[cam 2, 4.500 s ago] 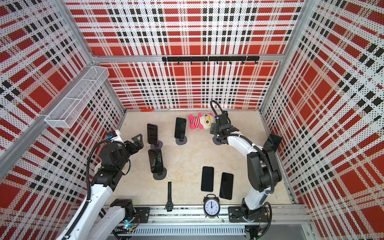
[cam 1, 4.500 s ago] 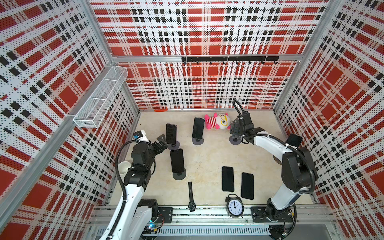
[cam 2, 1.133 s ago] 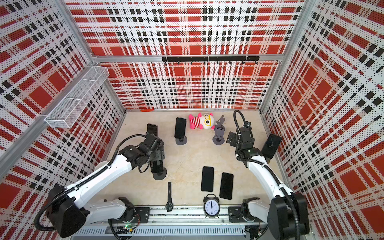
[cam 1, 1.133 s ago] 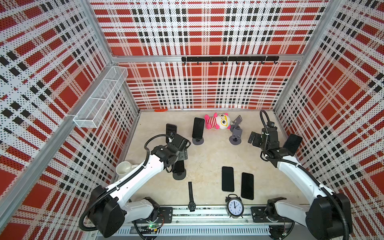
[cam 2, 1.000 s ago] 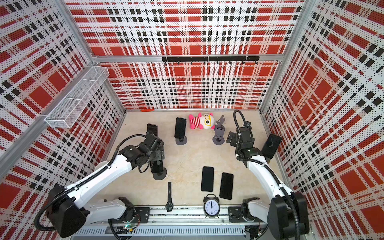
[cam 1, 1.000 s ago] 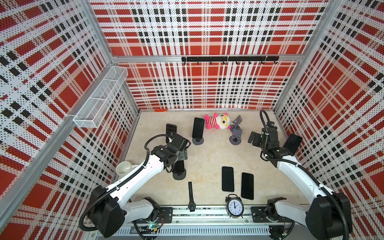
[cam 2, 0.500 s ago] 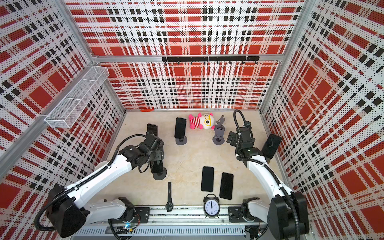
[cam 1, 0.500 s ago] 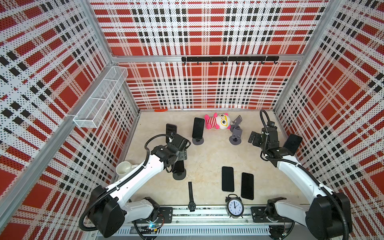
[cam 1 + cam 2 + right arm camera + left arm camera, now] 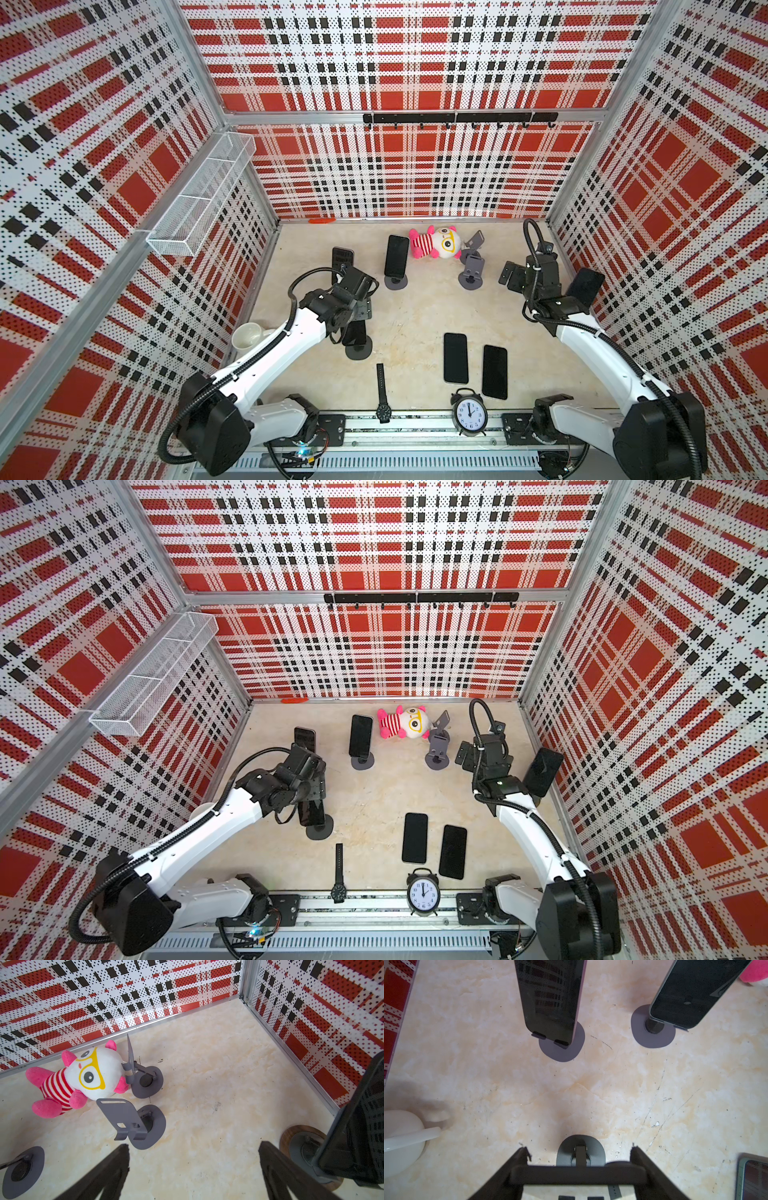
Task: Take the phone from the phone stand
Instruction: 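Lower the left gripper onto the nearest phone while the right aligns with the wall phone, then lift the phone off its stand with the left gripper toward the robot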
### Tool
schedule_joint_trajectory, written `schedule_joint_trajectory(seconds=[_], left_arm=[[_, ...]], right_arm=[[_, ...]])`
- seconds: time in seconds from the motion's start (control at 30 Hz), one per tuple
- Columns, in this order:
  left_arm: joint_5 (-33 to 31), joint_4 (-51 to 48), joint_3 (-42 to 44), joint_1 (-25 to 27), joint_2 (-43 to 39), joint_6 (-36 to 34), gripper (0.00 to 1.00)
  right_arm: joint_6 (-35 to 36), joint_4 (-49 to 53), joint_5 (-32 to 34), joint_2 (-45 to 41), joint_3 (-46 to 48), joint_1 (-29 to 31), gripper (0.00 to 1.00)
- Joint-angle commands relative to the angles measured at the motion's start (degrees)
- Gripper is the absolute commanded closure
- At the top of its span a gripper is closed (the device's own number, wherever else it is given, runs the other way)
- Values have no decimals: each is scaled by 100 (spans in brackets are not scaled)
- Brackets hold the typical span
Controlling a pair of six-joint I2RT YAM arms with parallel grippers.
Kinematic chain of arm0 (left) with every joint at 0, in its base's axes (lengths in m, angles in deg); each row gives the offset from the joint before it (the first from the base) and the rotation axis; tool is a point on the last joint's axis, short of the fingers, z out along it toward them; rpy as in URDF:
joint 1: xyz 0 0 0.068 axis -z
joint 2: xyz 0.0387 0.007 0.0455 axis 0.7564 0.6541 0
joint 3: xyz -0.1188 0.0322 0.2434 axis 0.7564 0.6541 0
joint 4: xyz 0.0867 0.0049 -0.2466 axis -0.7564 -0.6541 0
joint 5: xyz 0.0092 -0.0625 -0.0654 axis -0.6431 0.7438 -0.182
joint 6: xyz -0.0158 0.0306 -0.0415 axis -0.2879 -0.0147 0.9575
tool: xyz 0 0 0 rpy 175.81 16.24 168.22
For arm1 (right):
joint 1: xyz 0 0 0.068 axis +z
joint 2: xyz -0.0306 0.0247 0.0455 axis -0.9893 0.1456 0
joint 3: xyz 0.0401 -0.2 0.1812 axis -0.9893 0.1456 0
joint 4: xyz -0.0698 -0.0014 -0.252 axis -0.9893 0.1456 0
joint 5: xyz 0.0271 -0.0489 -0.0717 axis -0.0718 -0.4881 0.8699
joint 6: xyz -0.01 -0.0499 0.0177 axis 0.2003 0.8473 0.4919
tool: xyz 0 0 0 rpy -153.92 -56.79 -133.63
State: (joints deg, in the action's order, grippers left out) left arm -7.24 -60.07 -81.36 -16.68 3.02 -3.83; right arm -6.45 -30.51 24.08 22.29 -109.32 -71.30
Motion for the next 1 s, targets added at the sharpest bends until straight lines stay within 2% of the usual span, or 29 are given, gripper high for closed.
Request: schedule_joint_trajectory(seconds=[0.0,0.23,0.53,0.73,0.87,0.97], left_arm=[[23,-56,-326,-63,-179,-97,36],[244,-120,-553,-124,-267,-249,41],[395,-304,-995,-135,-293,-311,42],[796,-119,-1280,-99,-294,-369,43],[1390,311,-1196,-53,-262,-337,44],[1535,464,-1202,151,-91,-289,45]], right_arm=[[10,34,122,-152,-51,-21,0],[33,-121,187,-408,77,-21,0],[28,-251,265,-587,196,-22,0],[38,-397,363,-815,323,-21,0],[75,-546,475,-1068,487,-22,0],[102,-624,517,-1204,577,-22,0]])
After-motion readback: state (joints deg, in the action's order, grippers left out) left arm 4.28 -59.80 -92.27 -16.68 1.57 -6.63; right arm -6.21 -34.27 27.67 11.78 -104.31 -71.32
